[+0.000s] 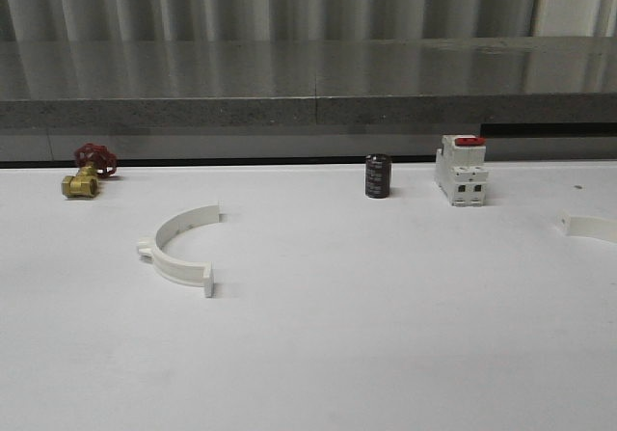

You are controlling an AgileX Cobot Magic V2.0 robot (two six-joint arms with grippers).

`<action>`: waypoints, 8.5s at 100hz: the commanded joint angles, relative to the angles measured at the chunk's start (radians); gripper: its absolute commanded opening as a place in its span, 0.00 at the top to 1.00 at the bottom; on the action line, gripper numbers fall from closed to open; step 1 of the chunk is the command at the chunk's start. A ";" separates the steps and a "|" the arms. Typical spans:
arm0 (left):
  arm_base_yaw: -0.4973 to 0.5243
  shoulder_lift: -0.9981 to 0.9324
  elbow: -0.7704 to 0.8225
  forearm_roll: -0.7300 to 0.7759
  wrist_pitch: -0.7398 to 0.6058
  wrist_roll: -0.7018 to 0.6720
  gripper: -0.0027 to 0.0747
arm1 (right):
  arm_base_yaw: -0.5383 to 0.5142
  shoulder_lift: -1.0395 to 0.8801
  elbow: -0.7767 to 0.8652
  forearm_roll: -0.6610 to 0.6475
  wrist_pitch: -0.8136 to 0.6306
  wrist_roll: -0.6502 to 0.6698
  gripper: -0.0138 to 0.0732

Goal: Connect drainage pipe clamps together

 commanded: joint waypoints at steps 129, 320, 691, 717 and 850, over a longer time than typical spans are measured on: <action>0.002 -0.085 -0.014 0.004 -0.075 -0.008 0.99 | -0.082 1.467 -0.922 0.025 0.505 -0.006 0.23; 0.002 -0.085 -0.014 0.004 -0.075 -0.008 0.99 | 0.440 1.736 -1.393 -0.039 0.707 0.421 0.86; 0.002 -0.085 -0.014 0.004 -0.075 -0.008 0.99 | 0.374 1.540 -1.337 -0.018 0.817 0.058 0.92; 0.002 -0.085 -0.014 0.004 -0.075 -0.008 0.99 | 0.201 1.307 -1.072 0.000 0.676 0.058 0.92; 0.002 -0.085 -0.014 0.004 -0.075 -0.008 0.99 | 0.091 0.270 -0.042 -0.116 -0.355 0.058 0.92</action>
